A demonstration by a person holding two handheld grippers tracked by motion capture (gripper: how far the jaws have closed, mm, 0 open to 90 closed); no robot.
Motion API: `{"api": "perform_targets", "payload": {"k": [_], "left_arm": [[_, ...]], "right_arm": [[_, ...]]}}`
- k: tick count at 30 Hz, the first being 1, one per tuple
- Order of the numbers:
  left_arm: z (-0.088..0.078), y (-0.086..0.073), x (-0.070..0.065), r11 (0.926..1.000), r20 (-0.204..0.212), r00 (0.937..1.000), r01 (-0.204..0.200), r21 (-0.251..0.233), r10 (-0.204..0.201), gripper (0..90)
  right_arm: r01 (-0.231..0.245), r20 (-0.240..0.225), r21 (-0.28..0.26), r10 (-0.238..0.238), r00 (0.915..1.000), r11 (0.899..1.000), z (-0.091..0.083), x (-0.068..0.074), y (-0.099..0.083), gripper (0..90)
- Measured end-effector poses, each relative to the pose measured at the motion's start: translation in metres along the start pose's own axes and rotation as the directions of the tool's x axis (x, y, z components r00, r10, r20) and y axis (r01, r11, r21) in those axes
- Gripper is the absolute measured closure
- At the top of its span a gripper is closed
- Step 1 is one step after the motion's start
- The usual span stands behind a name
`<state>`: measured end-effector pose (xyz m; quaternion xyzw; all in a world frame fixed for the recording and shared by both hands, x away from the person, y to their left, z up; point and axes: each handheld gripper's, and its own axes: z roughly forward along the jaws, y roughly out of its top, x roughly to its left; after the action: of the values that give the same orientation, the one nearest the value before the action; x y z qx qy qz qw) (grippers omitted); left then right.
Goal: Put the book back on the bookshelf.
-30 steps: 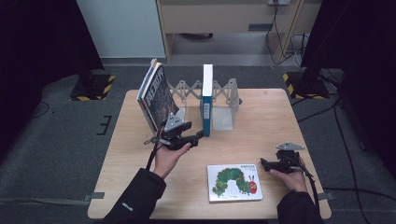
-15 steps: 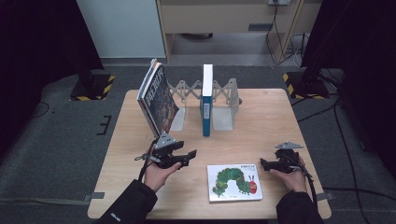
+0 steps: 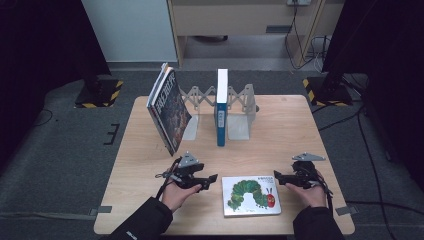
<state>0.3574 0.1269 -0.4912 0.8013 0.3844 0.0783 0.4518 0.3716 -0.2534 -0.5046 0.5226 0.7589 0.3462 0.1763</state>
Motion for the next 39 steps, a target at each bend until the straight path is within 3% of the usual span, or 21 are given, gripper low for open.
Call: {"api": "perform_targets", "payload": {"k": [3,6,11,17,21,22,34,39], "left_arm": [[0.008,-0.003,-0.006,0.9996,0.029,0.9996,0.002,0.030,-0.003,26.9],[0.016,-0.006,-0.012,0.9980,0.030,0.9994,-0.022,0.059,0.020,26.7],[0.032,-0.012,-0.021,0.9907,0.041,0.9978,-0.057,0.123,0.052,25.4],[0.041,-0.018,-0.027,0.9822,0.047,0.9954,-0.091,0.164,0.084,24.5],[0.043,-0.019,-0.026,0.9826,0.062,0.9958,-0.077,0.169,0.068,21.4],[0.045,-0.020,-0.025,0.9845,0.071,0.9964,-0.057,0.166,0.046,19.1],[0.050,-0.023,-0.028,0.9834,0.085,0.9917,-0.108,0.146,0.096,5.5],[0.051,-0.024,-0.026,0.9841,0.089,0.9900,-0.121,0.130,0.110,2.8]], "right_arm": [[-0.002,-0.029,-0.007,0.002,0.9996,1.000,-0.003,0.010,0.000,10.8],[0.011,-0.041,0.017,-0.010,0.9991,1.000,-0.005,0.017,-0.004,10.7],[0.008,-0.049,0.035,-0.006,0.9988,0.999,-0.006,0.023,-0.009,11.2],[0.016,-0.088,0.062,-0.011,0.9961,0.998,-0.004,0.031,-0.012,13.1],[0.023,-0.095,0.073,-0.016,0.9953,0.997,-0.003,0.034,-0.014,15.4],[0.021,-0.103,0.070,-0.014,0.9946,0.997,-0.003,0.035,-0.015,16.8],[0.026,-0.161,0.115,-0.007,0.9869,0.993,0.004,0.041,-0.017,27.8],[-0.005,-0.187,0.119,0.028,0.9820,0.993,0.003,0.040,-0.017,33.0]]}}
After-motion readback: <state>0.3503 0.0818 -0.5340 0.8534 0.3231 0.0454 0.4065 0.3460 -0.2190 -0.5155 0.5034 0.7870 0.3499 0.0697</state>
